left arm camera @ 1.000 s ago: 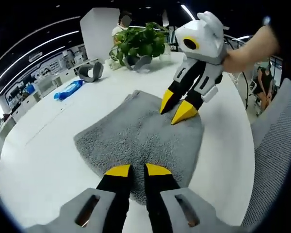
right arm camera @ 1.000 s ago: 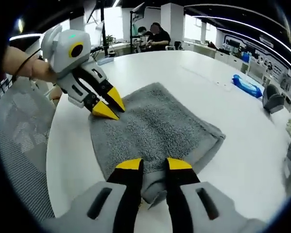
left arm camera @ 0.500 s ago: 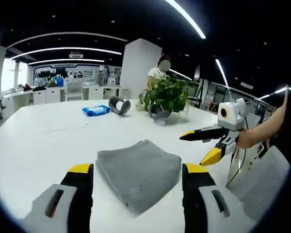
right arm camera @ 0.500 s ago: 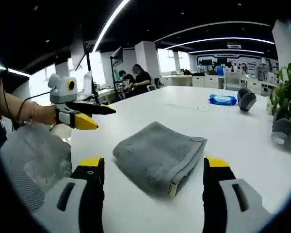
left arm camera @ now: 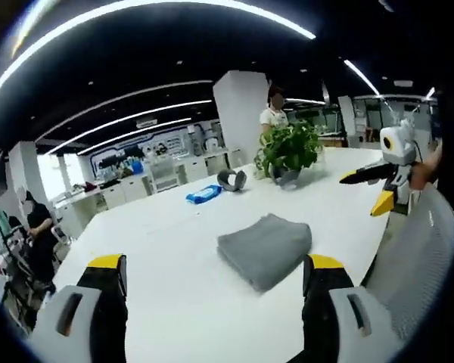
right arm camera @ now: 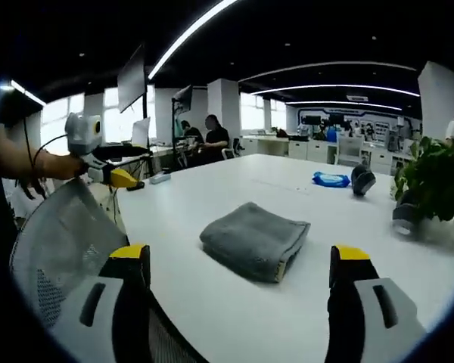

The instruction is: Fold the towel on the table until its edges align and the towel forms a compact rectangular stack.

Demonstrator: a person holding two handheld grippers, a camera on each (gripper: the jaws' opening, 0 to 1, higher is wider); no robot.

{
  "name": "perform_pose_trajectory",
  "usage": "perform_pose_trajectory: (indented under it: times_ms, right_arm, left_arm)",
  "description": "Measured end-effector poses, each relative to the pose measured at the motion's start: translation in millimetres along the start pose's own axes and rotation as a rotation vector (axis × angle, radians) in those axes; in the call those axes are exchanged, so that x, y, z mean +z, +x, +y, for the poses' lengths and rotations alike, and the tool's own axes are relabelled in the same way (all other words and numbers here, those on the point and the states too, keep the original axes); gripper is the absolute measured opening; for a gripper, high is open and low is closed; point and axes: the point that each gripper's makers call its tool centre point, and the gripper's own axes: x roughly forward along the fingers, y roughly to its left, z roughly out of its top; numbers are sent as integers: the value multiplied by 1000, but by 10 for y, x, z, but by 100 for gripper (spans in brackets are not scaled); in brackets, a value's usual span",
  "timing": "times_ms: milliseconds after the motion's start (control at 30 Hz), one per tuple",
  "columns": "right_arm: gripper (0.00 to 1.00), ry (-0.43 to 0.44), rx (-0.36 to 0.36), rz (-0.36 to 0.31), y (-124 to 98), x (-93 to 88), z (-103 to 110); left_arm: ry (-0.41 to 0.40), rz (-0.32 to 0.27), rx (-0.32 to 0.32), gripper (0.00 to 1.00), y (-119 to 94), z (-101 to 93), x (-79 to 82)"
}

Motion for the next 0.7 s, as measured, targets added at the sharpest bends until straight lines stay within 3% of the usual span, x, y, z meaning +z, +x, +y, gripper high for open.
perform_pose_trajectory:
  times_ms: [33,67,100,133,200,300,400,467,533,567,700]
  right_arm:
    - [99,26,20,4,-5,-15,86]
    - [99,38,37,9,-7,-35,146]
    - [99,45,66,12,4,-60,234]
    - [99,49,90,17,10,-80,309]
    - [99,48,102,54,34,-144,410]
    - [99,59,97,77,61,-155,471]
    - [99,116,77,69,84,-98,503]
    - [99,86,45,58,106,-53,509]
    - [97,18,-6,120,91,-126,421]
    - [97,15,-34,158,72,-168,372]
    - [98,34,-121,154,70,-152,224]
  left_arm:
    - [-32,-14,27,99,23,10,-55]
    - [-25,30,30,99,41,15,-118]
    - [36,69,44,99,54,44,-145]
    - [45,61,49,99,66,56,-128]
    - [6,28,22,99,66,3,-99]
    - [-8,43,-35,98,59,-138,-121]
    - [0,23,-103,95,75,-264,-81]
    - [0,15,-102,94,58,-228,-77]
    - [-40,-6,-81,94,35,-163,-38]
    - [-50,-26,-76,93,26,-148,-2]
    - [-52,-64,-84,91,-22,-151,55]
